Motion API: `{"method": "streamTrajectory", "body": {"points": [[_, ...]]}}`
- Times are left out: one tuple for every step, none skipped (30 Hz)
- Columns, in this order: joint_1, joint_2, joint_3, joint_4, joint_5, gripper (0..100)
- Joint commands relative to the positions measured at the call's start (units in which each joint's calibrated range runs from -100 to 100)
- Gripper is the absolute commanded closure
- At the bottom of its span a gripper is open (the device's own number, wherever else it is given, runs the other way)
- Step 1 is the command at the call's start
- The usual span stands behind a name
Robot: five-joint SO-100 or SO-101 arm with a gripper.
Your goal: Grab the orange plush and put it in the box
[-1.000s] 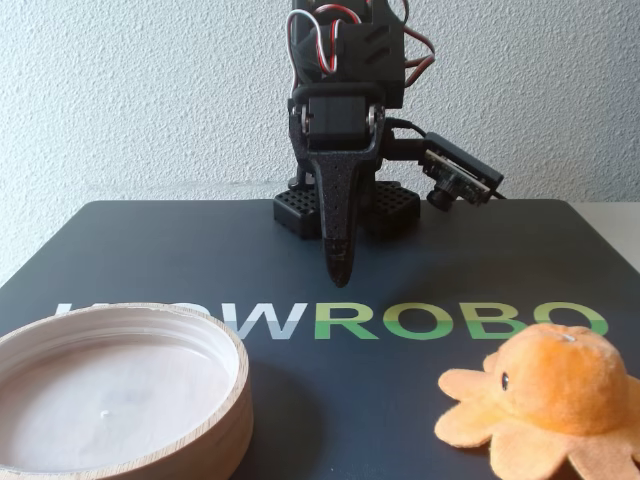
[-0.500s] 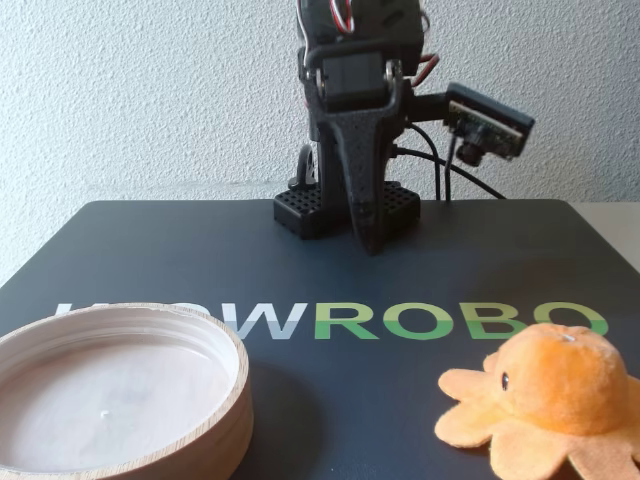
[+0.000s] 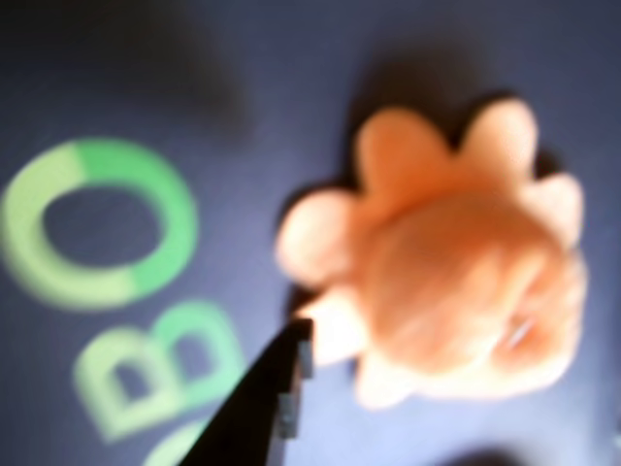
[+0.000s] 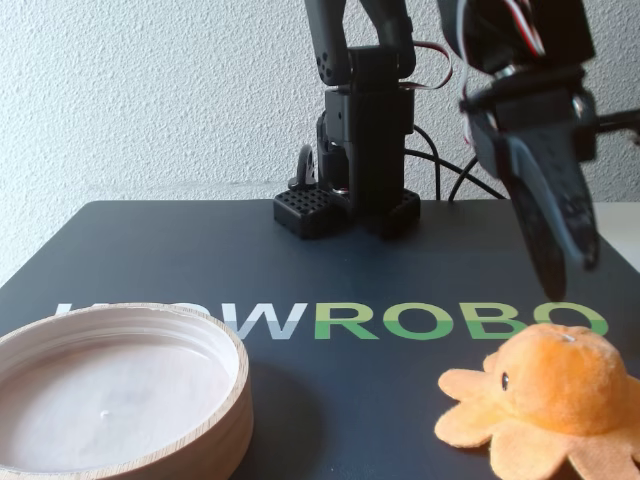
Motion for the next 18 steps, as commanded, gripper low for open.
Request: {"method": "streamTrajectory", "body": {"points": [[-0.1,8.1,-4.4,-11.3,-0.2,47],[0.3,11.8,-7.0,-12.9,0.1,47],[0.5,15.6,-11.0,-12.4,0.0,47],[0.8,18.6,-14.0,-12.3,0.0,47],[0.8,20.9,-15.9,-12.3,-0.3,47],[0.8,21.5,-16.4,-12.5,-0.4,49],[0.9,21.5,-16.0,-13.0,-0.4,57],[1.1,21.5,-16.6,-13.0,-0.4,70],[1.7,21.5,-16.7,-13.0,-0.4,78],[2.8,21.5,-16.8,-13.2,-0.4,93],[3.4,21.8,-16.9,-13.2,-0.3,99],[3.5,21.5,-16.3,-13.1,-0.3,97],[4.0,22.1,-16.9,-13.1,0.0,99],[5.0,22.1,-16.8,-13.1,0.1,99],[5.6,22.0,-16.9,-13.1,0.3,99],[6.0,21.5,-17.2,-13.2,2.1,99],[6.3,21.5,-18.6,-13.4,4.3,99],[6.4,21.5,-19.7,-13.1,5.5,99]]}}
